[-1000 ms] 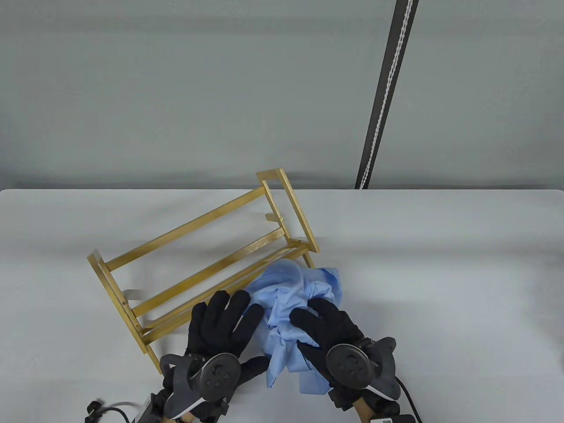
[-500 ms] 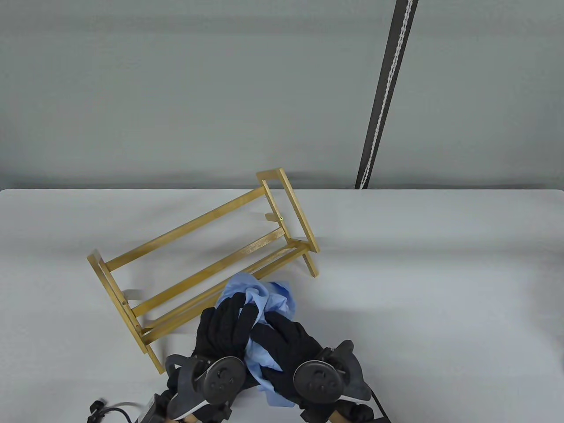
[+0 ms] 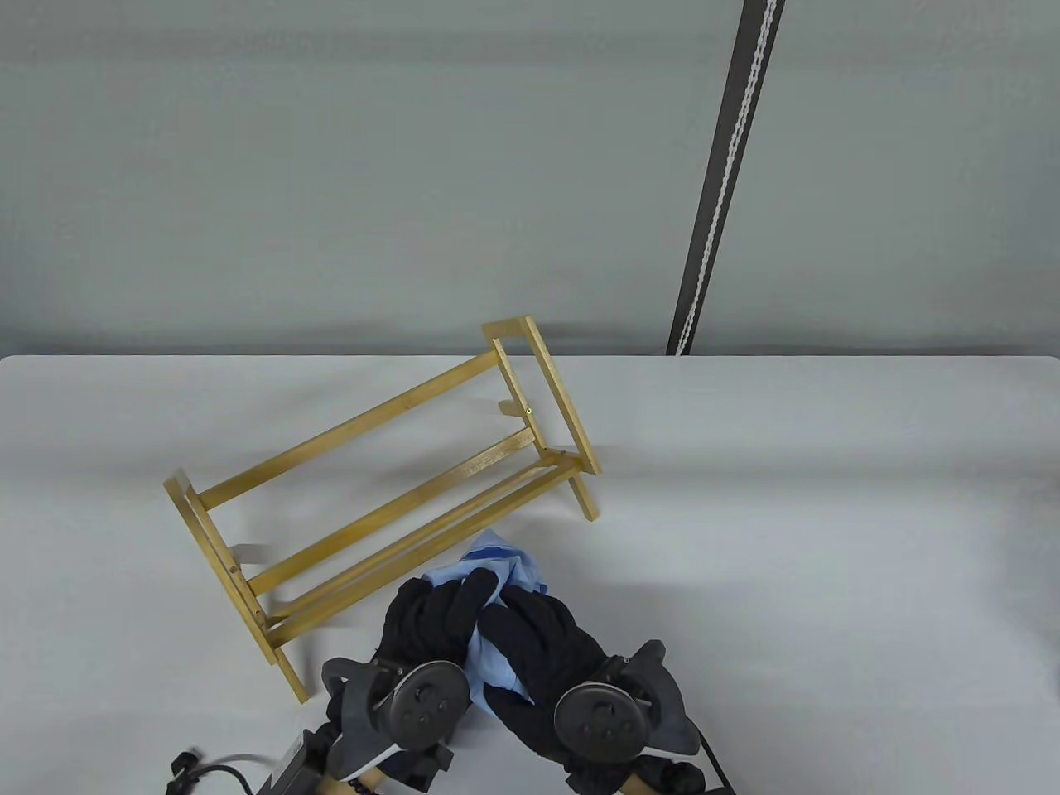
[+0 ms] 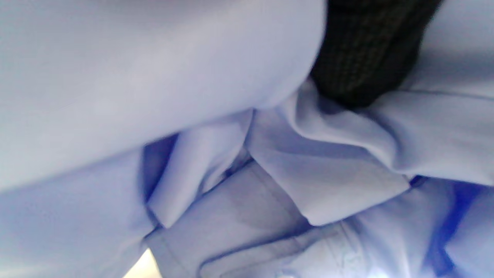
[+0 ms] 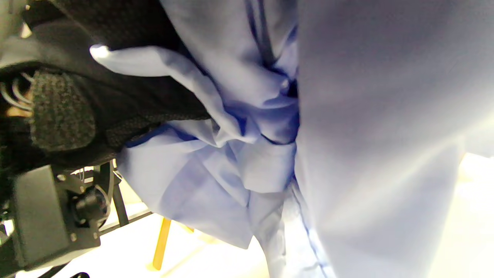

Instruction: Hang long-sleeve shirt on book rack

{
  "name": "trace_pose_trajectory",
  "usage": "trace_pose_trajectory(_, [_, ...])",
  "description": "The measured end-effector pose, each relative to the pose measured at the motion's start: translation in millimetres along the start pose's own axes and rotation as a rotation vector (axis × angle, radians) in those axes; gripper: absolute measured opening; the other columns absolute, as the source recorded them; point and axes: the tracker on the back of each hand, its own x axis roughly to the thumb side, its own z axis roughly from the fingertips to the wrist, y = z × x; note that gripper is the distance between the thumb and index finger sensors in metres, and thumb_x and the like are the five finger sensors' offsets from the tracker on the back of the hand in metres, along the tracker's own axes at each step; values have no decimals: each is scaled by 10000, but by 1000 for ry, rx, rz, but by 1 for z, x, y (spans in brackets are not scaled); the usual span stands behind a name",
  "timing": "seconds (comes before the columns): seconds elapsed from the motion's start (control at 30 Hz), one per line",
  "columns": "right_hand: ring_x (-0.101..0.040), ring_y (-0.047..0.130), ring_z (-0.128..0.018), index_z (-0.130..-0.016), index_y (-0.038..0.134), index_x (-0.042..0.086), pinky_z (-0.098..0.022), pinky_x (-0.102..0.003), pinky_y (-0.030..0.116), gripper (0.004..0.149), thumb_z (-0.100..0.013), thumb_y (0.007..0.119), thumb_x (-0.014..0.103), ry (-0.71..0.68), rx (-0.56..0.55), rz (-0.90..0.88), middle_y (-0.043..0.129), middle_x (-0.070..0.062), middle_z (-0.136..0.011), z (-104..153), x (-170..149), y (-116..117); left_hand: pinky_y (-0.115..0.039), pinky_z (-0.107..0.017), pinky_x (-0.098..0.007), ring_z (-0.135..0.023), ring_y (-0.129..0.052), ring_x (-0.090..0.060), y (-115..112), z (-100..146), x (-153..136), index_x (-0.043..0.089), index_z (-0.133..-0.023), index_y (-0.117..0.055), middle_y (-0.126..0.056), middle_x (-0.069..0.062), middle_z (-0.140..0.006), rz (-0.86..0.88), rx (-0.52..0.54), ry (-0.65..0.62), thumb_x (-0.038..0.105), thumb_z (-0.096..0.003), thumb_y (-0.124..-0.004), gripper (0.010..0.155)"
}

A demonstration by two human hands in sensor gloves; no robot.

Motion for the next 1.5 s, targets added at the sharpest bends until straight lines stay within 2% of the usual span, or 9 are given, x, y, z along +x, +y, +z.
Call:
trace_pose_trajectory(0.13, [-500,700,-990,-1068,307,297,-602,-563,779,817,-457,808,507,20,-10,34,504,-140,-1149,3,-4,-3,-708,-808,-520,-759,-1011,-125,1,-3,0,406,-1057,-332,-771,93,-1005,1,6,7,555,-284,-927,987])
trace_pose_trajectory(0.3, [-538,536,-1067,-1094,242,307,-666,-706,594,947,-392,729,715,56,-17,112,367,-177,-1193,11,-13,-12,-699,-813,-522,-765,-1002,-129,4,-5,-5,439,-1044,-347,-759,97,-1012,13,18,38,554,-294,-920,951])
trace_pose_trajectory(0.4, [-558,486,-1080,-1105,248,307,-671,-742,544,977,-368,685,775,97,-7,116,343,-185,-1202,16,-28,-17,-687,-820,-524,-775,-994,-132,9,-6,-12,448,-1042,-344,-749,98,-1019,38,28,68,549,-299,-921,946])
trace_pose_trajectory(0.63, [-582,452,-1077,-1110,266,307,-666,-764,517,980,-364,685,785,225,2,75,329,-202,-1201,28,-67,-24,-678,-827,-522,-784,-985,-136,23,-6,-21,454,-1042,-334,-737,99,-1028,67,65,107,545,-302,-920,948])
trace_pose_trajectory(0.9, [-583,467,-1072,-1110,288,300,-662,-763,522,972,-366,691,778,275,-6,45,349,-203,-1198,34,-79,-25,-660,-841,-523,-803,-971,-138,43,-20,-28,471,-1040,-327,-724,107,-1040,91,114,145,538,-306,-923,947])
trace_pose_trajectory(1.17, [-578,483,-1069,-1109,302,299,-663,-757,529,965,-366,694,774,280,-24,42,368,-198,-1195,36,-81,-27,-653,-846,-523,-810,-966,-136,68,-55,-38,479,-1039,-322,-716,114,-1046,26,178,174,537,-308,-924,948])
trace_pose_trajectory(1.33, [-577,488,-1068,-1107,307,299,-663,-754,532,961,-366,694,773,285,-34,43,376,-197,-1194,37,-84,-29,-641,-852,-527,-824,-957,-136,74,-78,-48,487,-1038,-311,-703,118,-1057,-6,199,209,535,-314,-921,948])
trace_pose_trajectory(1.5, [-575,488,-1068,-1108,308,297,-663,-754,533,960,-367,697,769,298,-45,48,378,-196,-1193,38,-88,-31,-611,-869,-536,-850,-941,-132,77,-104,-59,509,-1034,-300,-684,138,-1071,-3,183,297,533,-318,-920,947])
